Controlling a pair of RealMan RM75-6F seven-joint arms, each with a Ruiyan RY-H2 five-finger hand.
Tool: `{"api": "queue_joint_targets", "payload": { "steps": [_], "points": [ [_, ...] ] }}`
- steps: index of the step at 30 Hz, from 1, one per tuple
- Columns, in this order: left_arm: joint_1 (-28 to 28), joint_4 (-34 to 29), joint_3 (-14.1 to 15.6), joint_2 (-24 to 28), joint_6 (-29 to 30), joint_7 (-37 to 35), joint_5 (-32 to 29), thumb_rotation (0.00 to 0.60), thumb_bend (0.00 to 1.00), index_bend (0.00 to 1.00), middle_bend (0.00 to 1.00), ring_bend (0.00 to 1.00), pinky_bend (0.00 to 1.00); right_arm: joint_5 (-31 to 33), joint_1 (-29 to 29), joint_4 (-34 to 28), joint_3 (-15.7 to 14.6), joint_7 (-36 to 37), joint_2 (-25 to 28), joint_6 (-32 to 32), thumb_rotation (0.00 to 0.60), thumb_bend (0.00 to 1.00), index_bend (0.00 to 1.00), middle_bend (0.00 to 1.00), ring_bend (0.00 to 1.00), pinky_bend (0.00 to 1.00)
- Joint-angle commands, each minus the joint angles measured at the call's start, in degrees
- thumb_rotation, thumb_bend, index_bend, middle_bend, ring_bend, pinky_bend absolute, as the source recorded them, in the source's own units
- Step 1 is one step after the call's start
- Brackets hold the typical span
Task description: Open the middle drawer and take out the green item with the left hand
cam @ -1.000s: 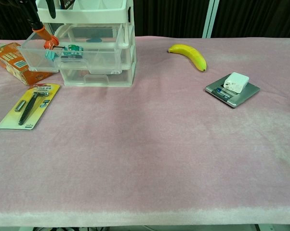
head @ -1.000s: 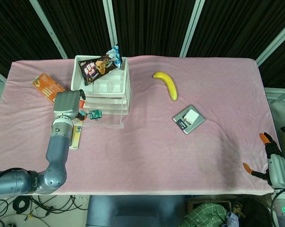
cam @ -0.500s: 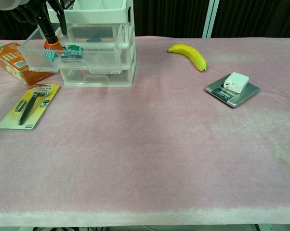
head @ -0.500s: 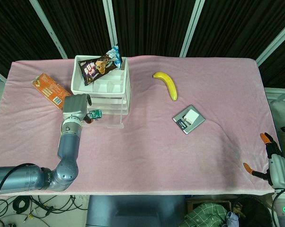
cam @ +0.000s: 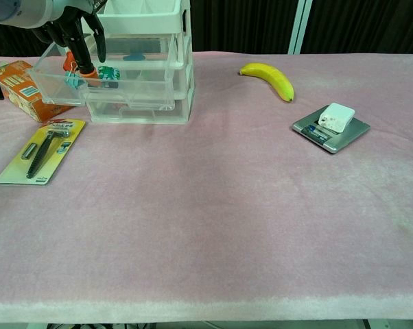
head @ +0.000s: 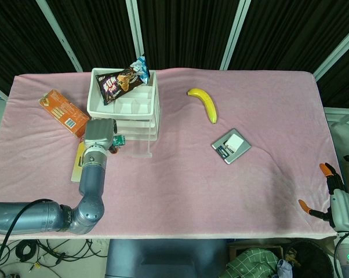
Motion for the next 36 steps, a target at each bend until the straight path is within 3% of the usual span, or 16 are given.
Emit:
{"api": "queue_joint_targets", "payload": {
  "steps": [1, 11, 27, 36],
  "points": [
    [-0.25, 0.36, -0.11, -0.40, 0.08, 0.19, -0.15, 0.600, 0.17, 0.42, 1.00, 1.00, 1.00, -0.01, 0.00, 0.00, 0.00, 0.04, 0.03, -0.04, 0.600, 0.12, 0.00, 0.00, 0.00, 0.12],
    [0.05, 0.75, -0.86, -1.81, 3.31, -2.17, 2.93, 0.600, 0.19, 0.42, 1.00, 1.00, 1.00, 0.07, -0.04, -0.07, 0.02, 0.37, 0.13, -0.16, 0.600, 0.12, 0.00, 0.00, 0.00, 0.12],
    [-1.01, 1.33, -7.36, -4.01, 7.88, -0.23, -6.81, 0.600, 0.19, 0.37, 1.00, 1.00, 1.00, 0.06, -0.16, -0.48, 0.04, 2.48, 0.66, -0.67, 0.600, 0.12, 0.00, 0.00, 0.00, 0.12],
    [-1.59, 3.15, -8.01, -5.22, 8.52, 1.10, -7.13, 0.600, 0.19, 0.38, 1.00, 1.00, 1.00, 0.13, -0.22, -0.52, 0.08, 2.58, 0.70, -0.61, 0.600, 0.12, 0.00, 0.00, 0.00, 0.12]
  ]
}}
